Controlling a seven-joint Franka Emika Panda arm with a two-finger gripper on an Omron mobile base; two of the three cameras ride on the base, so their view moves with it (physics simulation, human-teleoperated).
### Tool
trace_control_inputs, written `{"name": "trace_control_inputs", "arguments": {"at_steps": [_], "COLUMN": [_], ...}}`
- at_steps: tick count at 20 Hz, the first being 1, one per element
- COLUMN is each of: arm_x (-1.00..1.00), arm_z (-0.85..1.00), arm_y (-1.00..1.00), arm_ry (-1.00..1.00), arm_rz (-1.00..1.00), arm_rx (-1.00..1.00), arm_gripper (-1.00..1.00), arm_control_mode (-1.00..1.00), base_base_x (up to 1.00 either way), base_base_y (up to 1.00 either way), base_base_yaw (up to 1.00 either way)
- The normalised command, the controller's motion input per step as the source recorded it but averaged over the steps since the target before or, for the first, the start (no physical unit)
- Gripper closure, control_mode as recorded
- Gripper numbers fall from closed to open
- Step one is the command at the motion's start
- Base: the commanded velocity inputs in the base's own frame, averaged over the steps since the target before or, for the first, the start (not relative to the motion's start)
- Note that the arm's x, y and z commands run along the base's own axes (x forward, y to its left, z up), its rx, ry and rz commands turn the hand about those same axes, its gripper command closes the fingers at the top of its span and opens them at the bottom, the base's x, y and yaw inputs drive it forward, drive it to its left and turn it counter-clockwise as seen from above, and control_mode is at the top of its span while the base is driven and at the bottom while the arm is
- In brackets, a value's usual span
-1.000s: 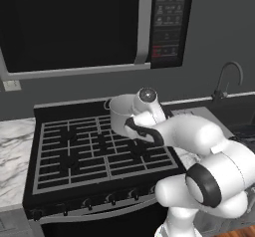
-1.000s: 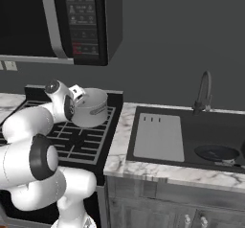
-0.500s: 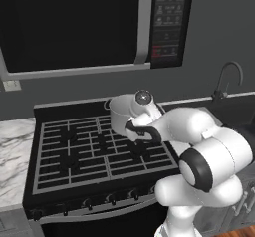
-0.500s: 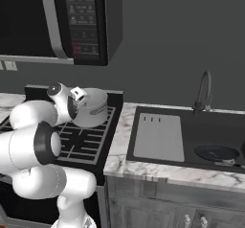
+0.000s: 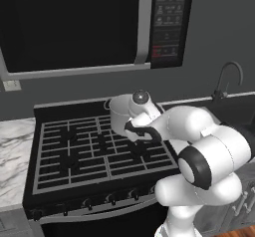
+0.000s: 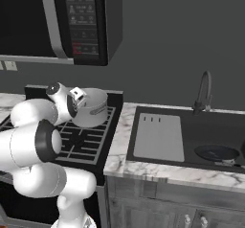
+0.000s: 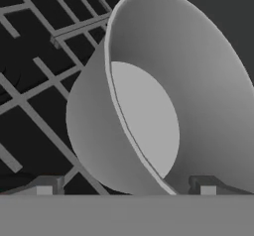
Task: Move the pot and pan from the stove into the sink.
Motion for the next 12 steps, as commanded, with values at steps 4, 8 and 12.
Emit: {"name": "trace_control_inputs", "arguments": {"at_steps": [4, 8, 12], "arm_x": [0.06, 0.17, 0.27], "arm_z": [-0.01, 0.00, -0.01], "arm_y": [0.00, 0.00, 0.00], "arm_ry": [0.01, 0.01, 0.01], "arm_rz": [0.00, 0.00, 0.00], "arm_rx": [-0.01, 0.00, 0.00], "arm_gripper": [-1.00, -1.00, -1.00], "arm_control_mode": [-1.00, -1.00, -1.00], "base_base_x": [0.00, 0.00, 0.00], "base_base_y": [0.00, 0.00, 0.00], "base_base_yaw": [0.00, 0.00, 0.00]}}
